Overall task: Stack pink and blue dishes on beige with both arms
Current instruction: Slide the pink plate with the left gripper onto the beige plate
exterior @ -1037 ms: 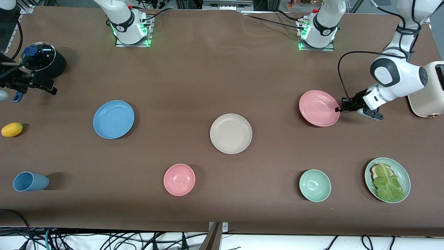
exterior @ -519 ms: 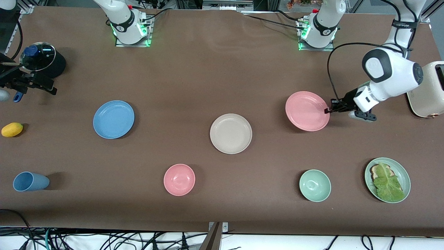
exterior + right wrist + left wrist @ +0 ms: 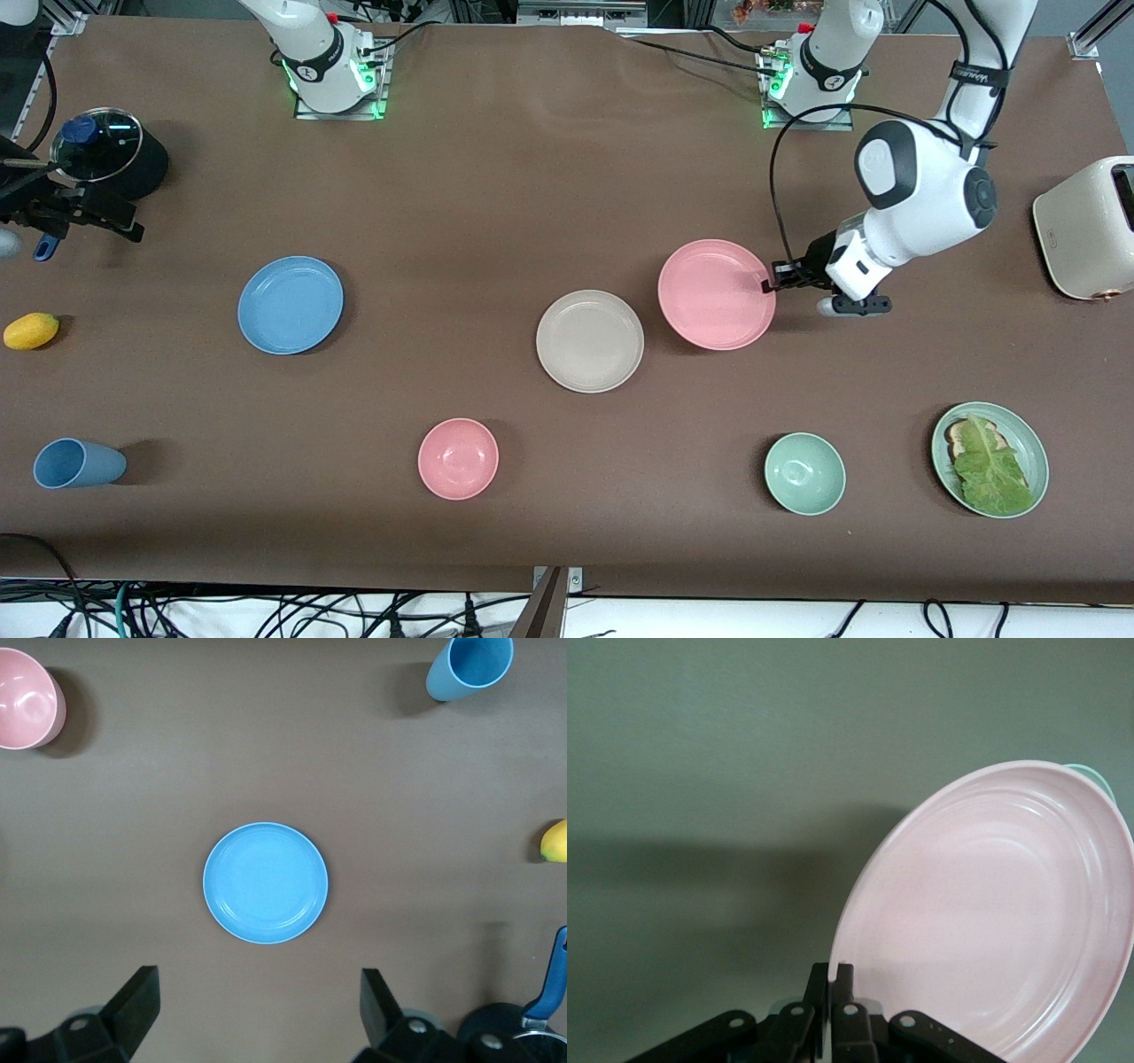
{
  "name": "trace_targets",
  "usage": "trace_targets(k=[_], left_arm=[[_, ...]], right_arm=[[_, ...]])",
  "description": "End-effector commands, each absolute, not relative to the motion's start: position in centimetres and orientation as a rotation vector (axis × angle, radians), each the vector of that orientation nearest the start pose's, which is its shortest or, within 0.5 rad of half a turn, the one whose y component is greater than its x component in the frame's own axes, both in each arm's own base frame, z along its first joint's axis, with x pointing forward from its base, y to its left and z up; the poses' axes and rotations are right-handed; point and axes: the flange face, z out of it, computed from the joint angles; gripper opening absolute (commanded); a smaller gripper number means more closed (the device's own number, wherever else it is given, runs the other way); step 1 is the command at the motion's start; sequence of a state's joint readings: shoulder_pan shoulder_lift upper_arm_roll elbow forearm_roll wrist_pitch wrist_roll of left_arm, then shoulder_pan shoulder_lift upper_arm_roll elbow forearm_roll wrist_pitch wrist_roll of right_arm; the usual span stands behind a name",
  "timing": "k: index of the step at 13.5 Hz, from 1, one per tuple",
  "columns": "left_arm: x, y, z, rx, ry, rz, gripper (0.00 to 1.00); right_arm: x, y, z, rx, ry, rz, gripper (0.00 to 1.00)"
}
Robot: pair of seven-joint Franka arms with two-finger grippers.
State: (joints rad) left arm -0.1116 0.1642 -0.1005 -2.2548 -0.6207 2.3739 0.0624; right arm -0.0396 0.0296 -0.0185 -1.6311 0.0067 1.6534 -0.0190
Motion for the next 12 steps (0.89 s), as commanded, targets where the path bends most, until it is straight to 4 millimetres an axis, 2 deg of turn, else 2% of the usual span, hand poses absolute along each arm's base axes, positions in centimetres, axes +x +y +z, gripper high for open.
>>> trace_targets(k=[1, 5, 7, 12], left_arm=[[53.8, -16.1, 28.3, -3.546, -0.476, 0.144, 0.00], [54.1, -21.5, 26.0, -3.509, -0.591, 0.108, 0.00], [53.7, -24.1, 24.9, -3.490, -0.645, 0.091, 0.00], [54.0, -29.1, 24.1, -3.466, -0.794, 0.113, 0.00]], right_arm=[[56.6, -3.6, 59.1, -3.142, 0.048, 0.019, 1.00], [56.6, -3.6, 59.1, -3.141, 0.051, 0.019, 1.00], [56.6, -3.7, 59.1, -3.141, 0.053, 0.022, 1.00], [56.5, -3.7, 59.2, -3.141, 0.053, 0.019, 1.00]])
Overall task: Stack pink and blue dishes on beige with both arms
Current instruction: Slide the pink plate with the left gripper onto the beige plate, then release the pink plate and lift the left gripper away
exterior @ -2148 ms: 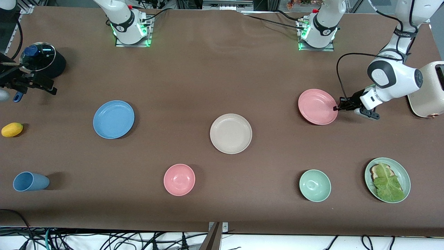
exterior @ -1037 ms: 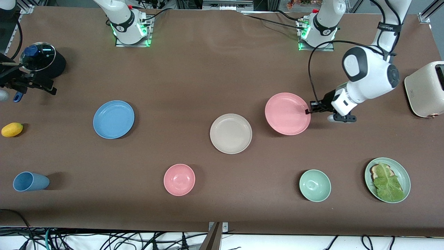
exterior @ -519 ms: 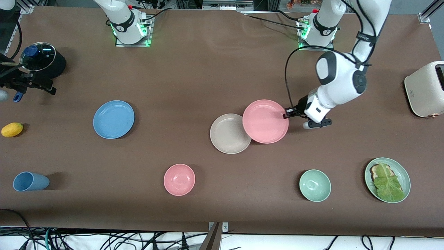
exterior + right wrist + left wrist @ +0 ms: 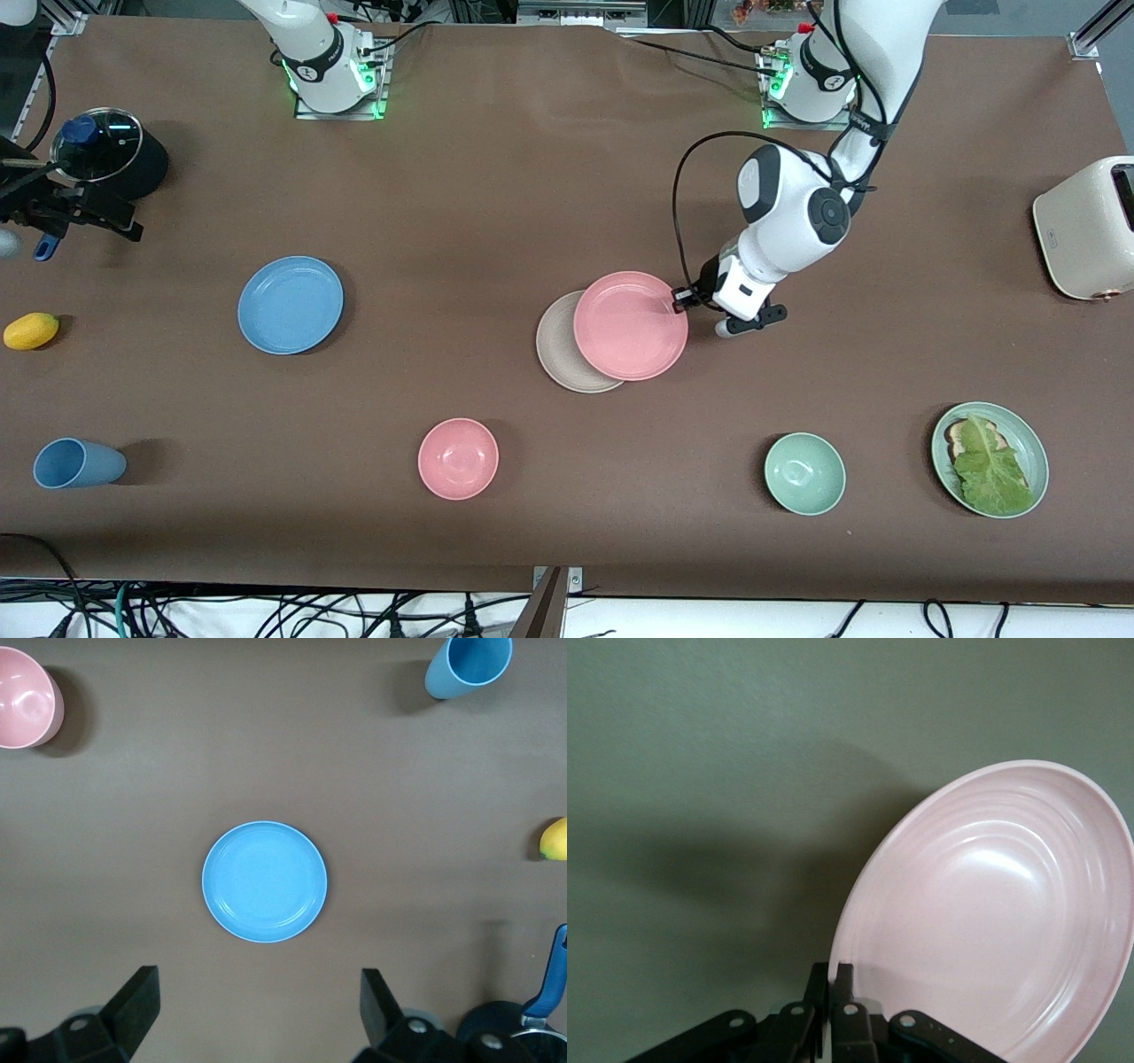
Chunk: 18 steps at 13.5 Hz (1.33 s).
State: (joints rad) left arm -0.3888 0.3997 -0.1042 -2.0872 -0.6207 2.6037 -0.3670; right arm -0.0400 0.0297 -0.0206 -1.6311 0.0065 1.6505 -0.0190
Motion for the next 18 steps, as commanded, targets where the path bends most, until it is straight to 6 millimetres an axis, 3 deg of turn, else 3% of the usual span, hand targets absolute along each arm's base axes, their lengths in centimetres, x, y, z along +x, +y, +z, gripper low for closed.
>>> trace_targets(k=[1, 5, 14, 16, 18], left_arm=[[53.8, -29.9, 24.0, -3.457, -0.818, 0.127, 0.00], [52.8, -32.7, 22.1, -3.445, -0.846, 0.075, 0.00], [52.0, -33.4, 21.1, -3.433, -0.844, 0.086, 0.00], [52.2, -33.3, 20.8, -3.435, -0.829, 0.084, 0.22], [52.2, -33.2, 20.7, -3.432, -0.831, 0.085, 0.25]], right_arm=[[56.5, -3.7, 59.2, -3.141, 0.053, 0.019, 1.00], [56.6, -3.7, 59.1, -3.139, 0.053, 0.022, 1.00], [56.6, -3.7, 59.1, -3.142, 0.050, 0.022, 1.00], [56.7, -3.9, 58.6, -3.140, 0.053, 0.034, 1.00], [56.7, -3.8, 58.5, -3.142, 0.053, 0.039, 1.00]])
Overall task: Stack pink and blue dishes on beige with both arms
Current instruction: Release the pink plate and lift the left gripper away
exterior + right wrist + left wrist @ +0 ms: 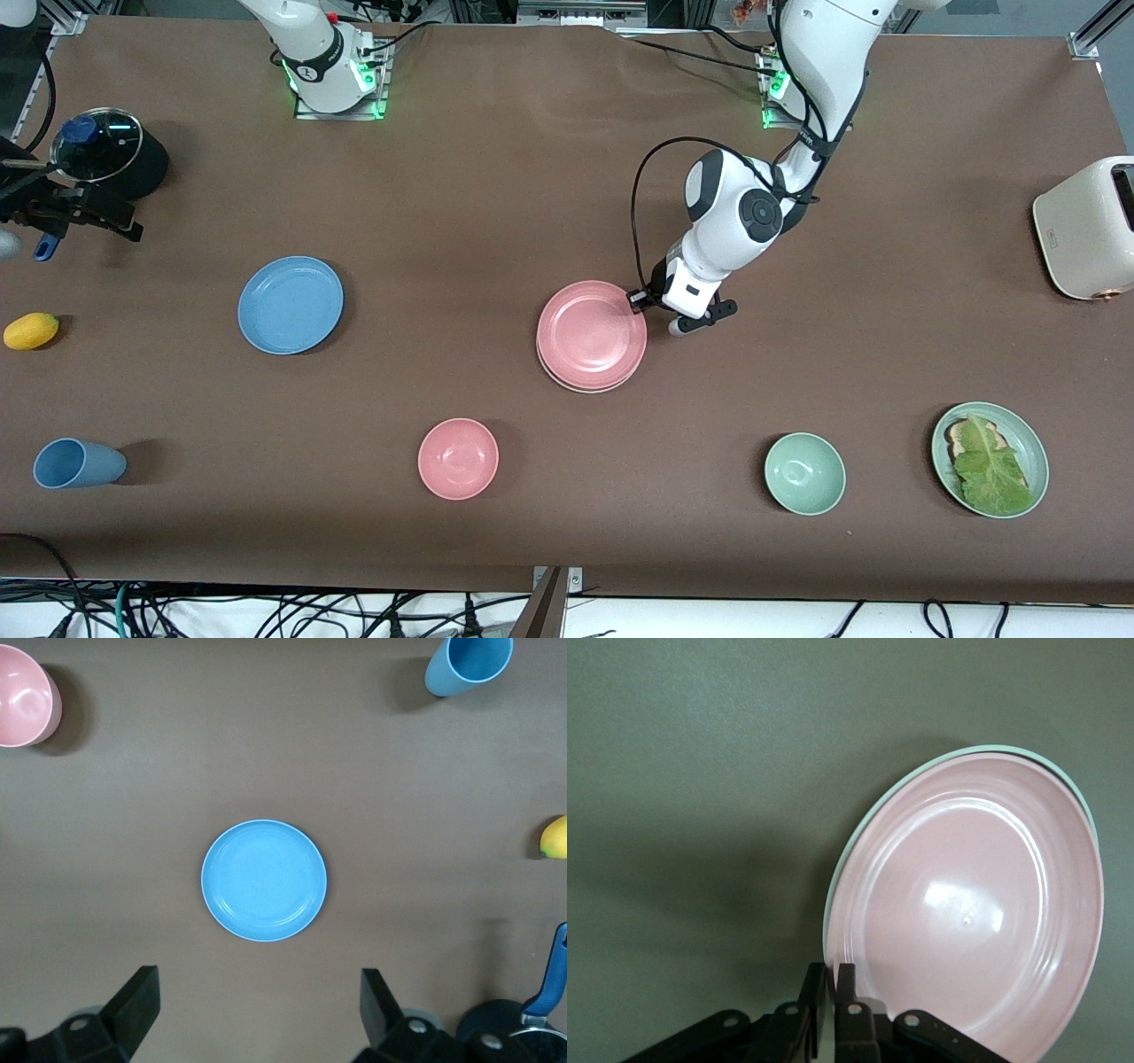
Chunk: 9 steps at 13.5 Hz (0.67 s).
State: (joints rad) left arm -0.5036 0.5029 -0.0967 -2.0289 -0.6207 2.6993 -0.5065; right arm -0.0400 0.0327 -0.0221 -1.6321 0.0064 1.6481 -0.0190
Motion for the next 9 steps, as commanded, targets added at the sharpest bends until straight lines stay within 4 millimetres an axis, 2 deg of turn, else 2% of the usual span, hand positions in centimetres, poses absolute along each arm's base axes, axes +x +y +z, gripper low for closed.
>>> trace_targets(k=[1, 3, 4, 6, 7, 9], left_arm=[[52.2, -33.2, 20.7, -3.432, -0.831, 0.085, 0.27], [52.5, -33.1, 21.2, -3.437, -0.840, 0.075, 0.42], [52.9, -32.5, 21.6, -3.434, -0.851, 0.068, 0.45], [53.8, -31.2, 23.0, -3.422, -0.817, 0.096, 0.52], [55.1, -30.6, 24.3, -3.404, -0.699, 0.114, 0.55], [58.2, -29.3, 28.0, -3.308, -0.447, 0.188, 0.58]], right_arm=[[56.6, -3.7, 58.4, -3.139, 0.048, 0.058, 1.00], [56.3, -3.9, 58.1, -3.130, 0.061, 0.103, 1.00], [56.3, -4.5, 57.8, -3.130, 0.080, 0.110, 1.00], [56.5, -6.4, 55.4, -3.116, 0.136, 0.173, 1.00], [56.8, -7.1, 53.5, -3.109, 0.155, 0.227, 1.00], [57.3, -7.2, 50.7, -3.101, 0.158, 0.301, 1.00]])
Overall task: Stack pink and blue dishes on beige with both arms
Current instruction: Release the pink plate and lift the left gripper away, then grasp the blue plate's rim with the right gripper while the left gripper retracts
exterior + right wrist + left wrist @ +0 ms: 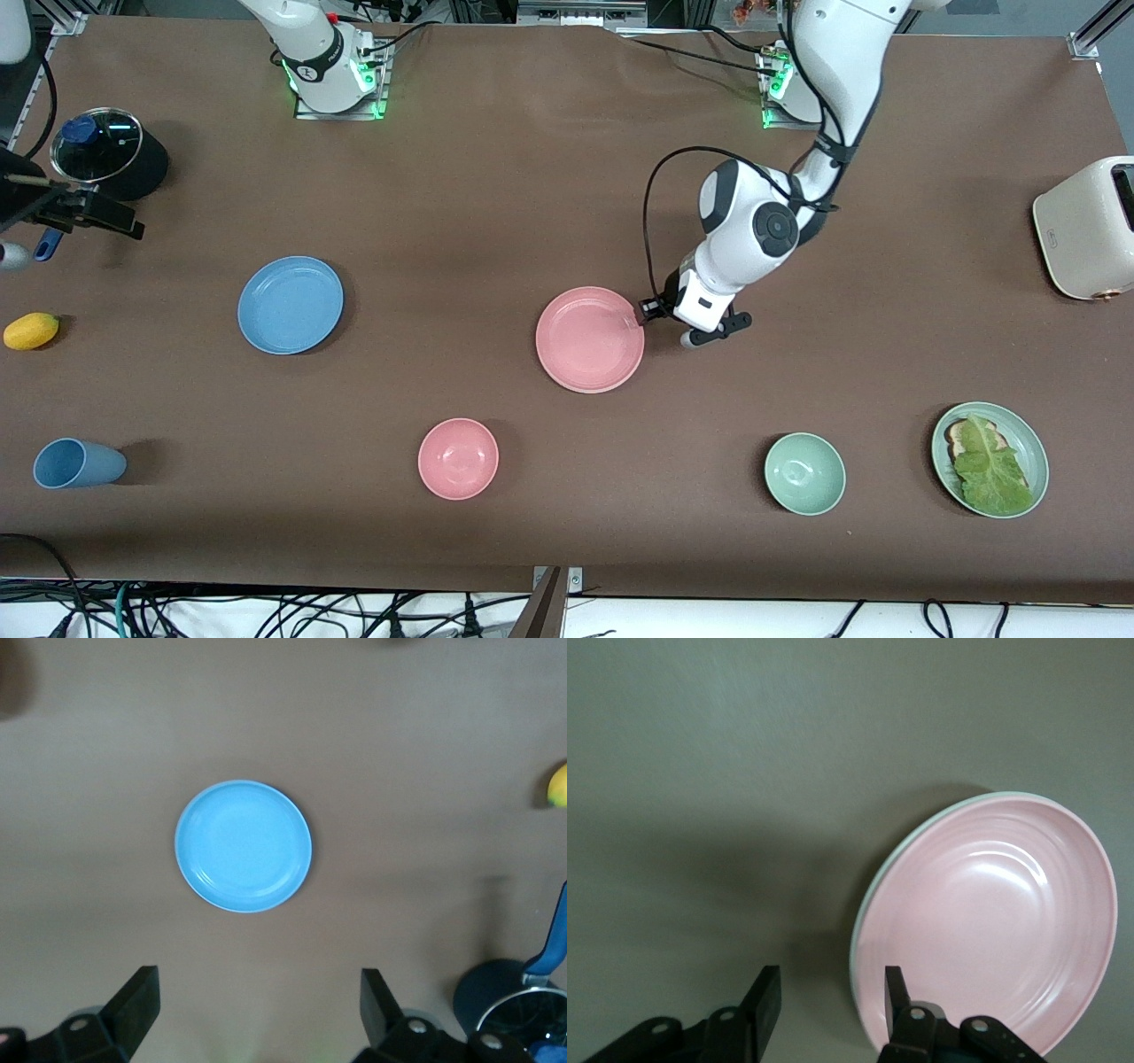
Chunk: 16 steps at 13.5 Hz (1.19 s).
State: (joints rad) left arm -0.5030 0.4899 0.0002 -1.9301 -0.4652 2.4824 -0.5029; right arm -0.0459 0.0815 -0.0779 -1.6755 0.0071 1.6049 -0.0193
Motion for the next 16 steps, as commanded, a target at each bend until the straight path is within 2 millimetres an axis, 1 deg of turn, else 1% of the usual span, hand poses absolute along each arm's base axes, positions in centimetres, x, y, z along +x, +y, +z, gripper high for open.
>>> trace_targets(k=[1, 2, 3, 5, 7, 8, 11, 12, 13, 14, 15, 16], left_arm=[[59.3, -28.7, 29.9, -3.257, -0.372, 0.221, 0.59], [60.1, -28.2, 31.6, -3.215, -0.320, 0.233, 0.60], [60.8, -27.1, 32.6, -3.175, -0.274, 0.231, 0.63], [61.7, -24.9, 33.5, -3.157, -0.128, 0.229, 0.64], [63.4, -20.8, 34.0, -3.167, -0.072, 0.226, 0.66], [63.9, -19.0, 34.1, -3.173, -0.004, 0.233, 0.66], [65.3, -13.4, 34.2, -3.154, 0.130, 0.220, 0.66], [65.5, -11.9, 34.4, -3.138, 0.153, 0.213, 0.67], [65.8, -9.8, 34.6, -3.141, 0.127, 0.215, 0.69], [65.9, -6.8, 34.8, -3.147, 0.074, 0.240, 0.75], [66.1, -4.3, 35.2, -3.163, 0.029, 0.233, 0.84], [66.2, -2.5, 35.8, -3.186, 0.007, 0.224, 0.92]], right_arm=[[57.5, -7.2, 49.4, -3.098, 0.156, 0.327, 1.00], [58.0, -7.2, 47.6, -3.095, 0.157, 0.360, 1.00], [58.2, -7.8, 45.5, -3.089, 0.163, 0.388, 1.00], [58.4, -9.1, 42.4, -3.058, 0.127, 0.364, 1.00], [57.9, -11.3, 38.2, -3.012, 0.106, 0.335, 1.00], [57.7, -12.7, 35.8, -2.981, 0.094, 0.323, 1.00], [58.0, -14.5, 30.1, -2.893, 0.081, 0.299, 1.00], [58.0, -15.0, 28.4, -2.875, 0.083, 0.299, 1.00], [57.9, -15.1, 26.7, -2.837, 0.092, 0.309, 1.00], [57.9, -14.8, 25.2, -2.794, 0.077, 0.307, 1.00], [57.9, -14.8, 23.7, -2.778, 0.064, 0.300, 1.00], [57.8, -15.0, 22.1, -2.778, 0.052, 0.311, 1.00]])
